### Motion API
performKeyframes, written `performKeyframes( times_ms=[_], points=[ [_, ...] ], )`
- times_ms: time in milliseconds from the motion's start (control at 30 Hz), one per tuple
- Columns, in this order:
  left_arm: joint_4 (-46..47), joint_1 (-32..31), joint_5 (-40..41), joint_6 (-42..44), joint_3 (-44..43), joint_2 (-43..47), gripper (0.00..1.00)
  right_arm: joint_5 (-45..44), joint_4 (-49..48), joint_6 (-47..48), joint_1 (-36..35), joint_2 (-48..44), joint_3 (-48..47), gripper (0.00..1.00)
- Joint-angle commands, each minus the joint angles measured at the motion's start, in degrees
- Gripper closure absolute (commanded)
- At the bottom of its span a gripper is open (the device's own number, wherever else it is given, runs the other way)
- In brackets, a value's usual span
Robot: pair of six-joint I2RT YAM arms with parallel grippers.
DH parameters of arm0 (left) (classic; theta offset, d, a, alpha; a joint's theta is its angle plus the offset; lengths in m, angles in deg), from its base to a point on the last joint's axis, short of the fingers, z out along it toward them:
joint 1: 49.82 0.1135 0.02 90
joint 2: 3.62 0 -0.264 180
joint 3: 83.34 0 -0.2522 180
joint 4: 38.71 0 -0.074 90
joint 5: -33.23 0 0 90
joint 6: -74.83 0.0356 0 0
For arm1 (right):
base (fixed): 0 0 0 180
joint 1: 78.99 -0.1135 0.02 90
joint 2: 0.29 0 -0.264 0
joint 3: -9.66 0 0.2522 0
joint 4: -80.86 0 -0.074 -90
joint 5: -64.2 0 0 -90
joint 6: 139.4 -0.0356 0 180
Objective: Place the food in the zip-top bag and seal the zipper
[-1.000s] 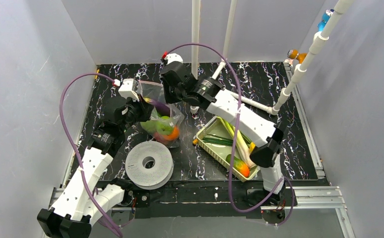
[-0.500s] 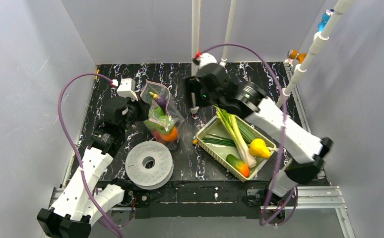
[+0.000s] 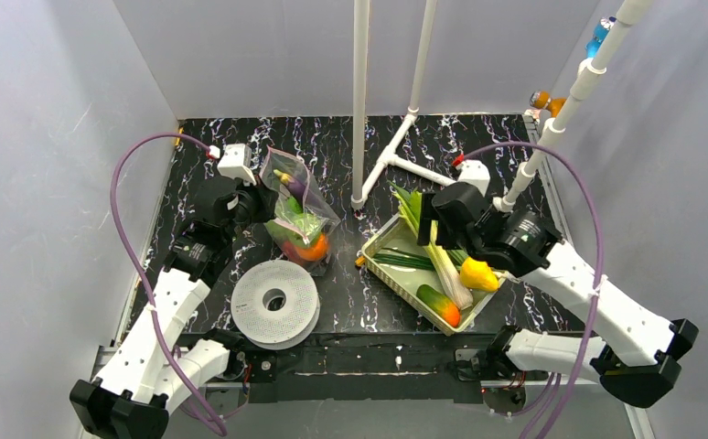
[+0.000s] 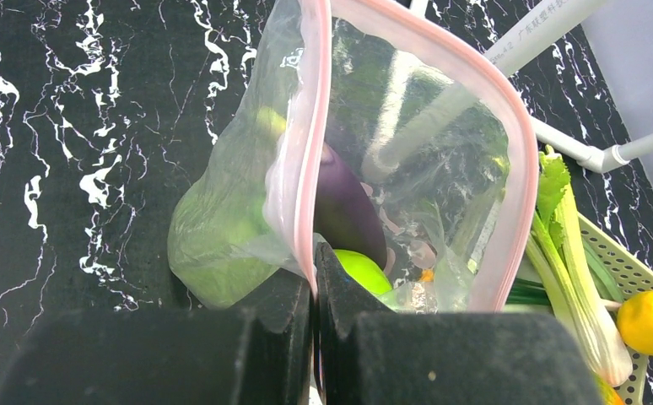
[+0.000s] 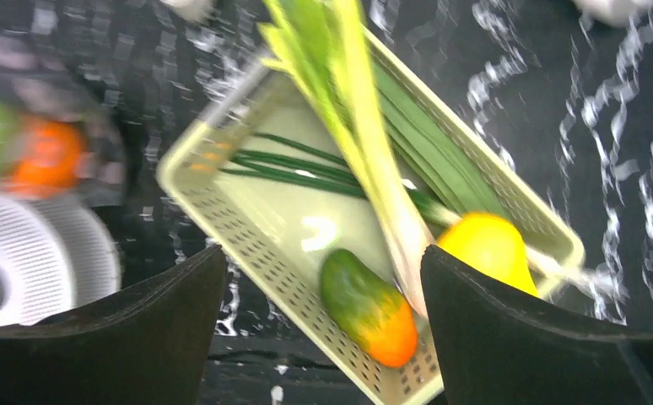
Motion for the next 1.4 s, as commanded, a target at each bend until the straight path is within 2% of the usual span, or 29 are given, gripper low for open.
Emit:
performKeyframes(
  times_ms=[0, 267, 433, 700, 1200, 1367],
  points=[
    [0.99, -0.13, 0.79, 0.48, 0.15, -0.22, 1.00, -2.18, 6.59, -6.92, 10.24, -4.44, 6.84, 0.02],
    [1.10, -0.16, 1.89, 0.97, 0.43, -0.07, 1.00, 3.67, 6.68, -5.29, 21.77, -1.15, 10.01, 0.02],
    [1.17, -0.17, 1.87, 1.03, 0.49, -0.12, 1.00, 7.03, 3.96, -3.24, 25.20, 1.46, 13.00, 0.02],
    [1.17, -0.20, 1.97, 1.14, 0.51, -0.04, 1.00, 7.85, 5.74, -3.22, 25.60, 6.81, 13.46, 0.02],
    [-0.02, -0.68, 3.30, 0.10, 0.32, -0.92, 1.00, 10.08, 1.83, 1.08, 25.34, 1.97, 12.70, 0.02],
    [-8.94, -0.66, 2.51, -7.93, -2.07, -0.60, 1.00, 10.16, 1.43, 2.96, 25.25, 1.65, 13.26, 0.02]
  ],
)
